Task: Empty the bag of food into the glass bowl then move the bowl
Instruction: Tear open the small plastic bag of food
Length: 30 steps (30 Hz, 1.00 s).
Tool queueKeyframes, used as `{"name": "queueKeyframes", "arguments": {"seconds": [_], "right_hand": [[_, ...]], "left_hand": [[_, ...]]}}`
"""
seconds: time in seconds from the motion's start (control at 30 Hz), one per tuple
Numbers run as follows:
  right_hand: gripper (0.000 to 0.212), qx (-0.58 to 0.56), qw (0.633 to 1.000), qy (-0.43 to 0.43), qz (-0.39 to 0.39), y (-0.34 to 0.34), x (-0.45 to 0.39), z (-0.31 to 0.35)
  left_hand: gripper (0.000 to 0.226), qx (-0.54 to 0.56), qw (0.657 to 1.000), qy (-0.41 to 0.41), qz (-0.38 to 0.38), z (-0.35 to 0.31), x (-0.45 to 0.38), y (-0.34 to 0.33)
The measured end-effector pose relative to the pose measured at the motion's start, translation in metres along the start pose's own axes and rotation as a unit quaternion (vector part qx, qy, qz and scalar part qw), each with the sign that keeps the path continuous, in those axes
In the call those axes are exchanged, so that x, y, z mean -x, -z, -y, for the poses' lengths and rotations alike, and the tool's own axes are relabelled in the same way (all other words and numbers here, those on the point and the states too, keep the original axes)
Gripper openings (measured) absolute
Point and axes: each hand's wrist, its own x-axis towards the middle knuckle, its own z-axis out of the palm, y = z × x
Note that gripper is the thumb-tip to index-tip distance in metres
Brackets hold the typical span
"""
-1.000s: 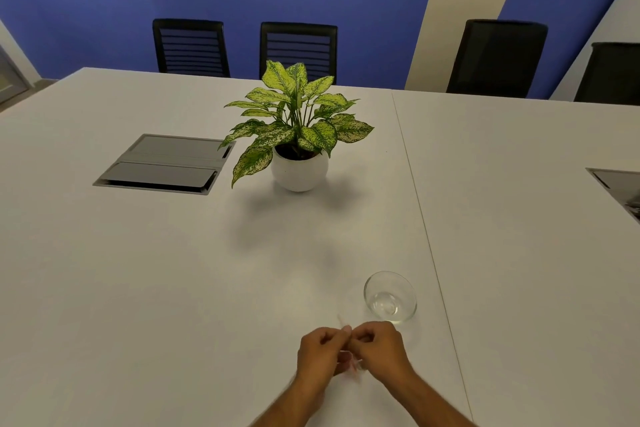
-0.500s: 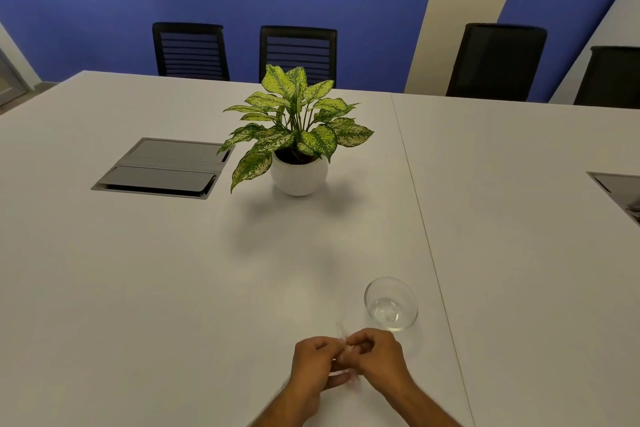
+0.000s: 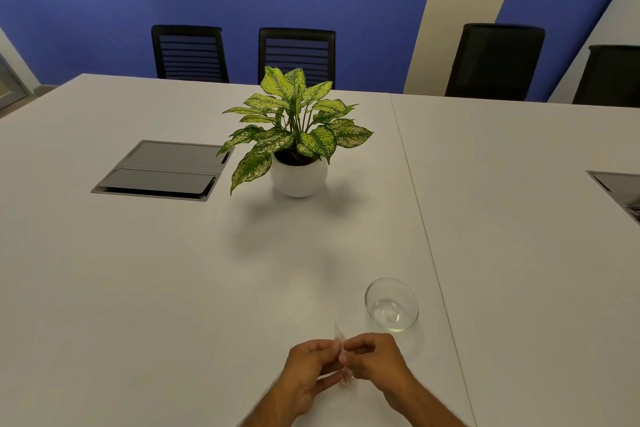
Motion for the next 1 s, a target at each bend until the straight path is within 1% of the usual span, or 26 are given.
{"name": "queueKeyframes", "arguments": {"seconds": [0.1,0.17,0.3,0.4,0.43,0.53,0.63,0.73,0.83,0.93,1.0], "right_hand": [[0.014,-0.019,1.000,0.003,0.003,0.000,0.002,0.000],[0.013,-0.016,1.000,0.012,-0.003,0.000,0.003,0.000],[0.014,0.045,0.998,0.044,-0.029,-0.003,0.000,-0.003],[0.005,0.080,0.993,0.064,-0.054,-0.005,0.002,0.000],[0.005,0.091,0.992,0.070,-0.058,-0.006,0.003,0.001],[0.015,0.136,0.985,0.080,-0.071,-0.006,0.003,0.002],[0.016,0.161,0.980,0.082,-0.082,-0.005,0.004,0.005],[0.015,0.198,0.971,0.092,-0.093,-0.007,0.004,0.007],[0.016,0.230,0.962,0.100,-0.107,-0.010,0.004,0.009],[0.016,0.255,0.954,0.110,-0.114,-0.010,0.005,0.012],[0.016,0.289,0.942,0.116,-0.125,-0.009,0.005,0.014]], "left_hand": [[0.016,0.002,1.000,0.002,0.001,0.002,0.000,0.002],[0.017,0.002,1.000,-0.002,0.004,0.002,-0.001,0.003],[0.019,-0.013,1.000,-0.025,0.008,0.002,0.000,0.001],[0.016,-0.033,0.998,-0.061,-0.009,0.004,-0.001,-0.002],[0.015,-0.042,0.996,-0.071,-0.019,0.004,-0.001,-0.003],[0.015,-0.075,0.992,-0.095,-0.042,0.005,-0.002,-0.006],[0.015,-0.108,0.985,-0.117,-0.062,0.004,-0.001,-0.008],[0.013,-0.162,0.972,-0.145,-0.088,0.002,-0.001,-0.010],[0.016,-0.236,0.949,-0.176,-0.115,-0.002,-0.001,-0.011],[0.022,-0.284,0.931,-0.190,-0.127,-0.007,0.000,-0.014],[0.022,-0.316,0.918,-0.195,-0.135,-0.009,0.000,-0.014]]}}
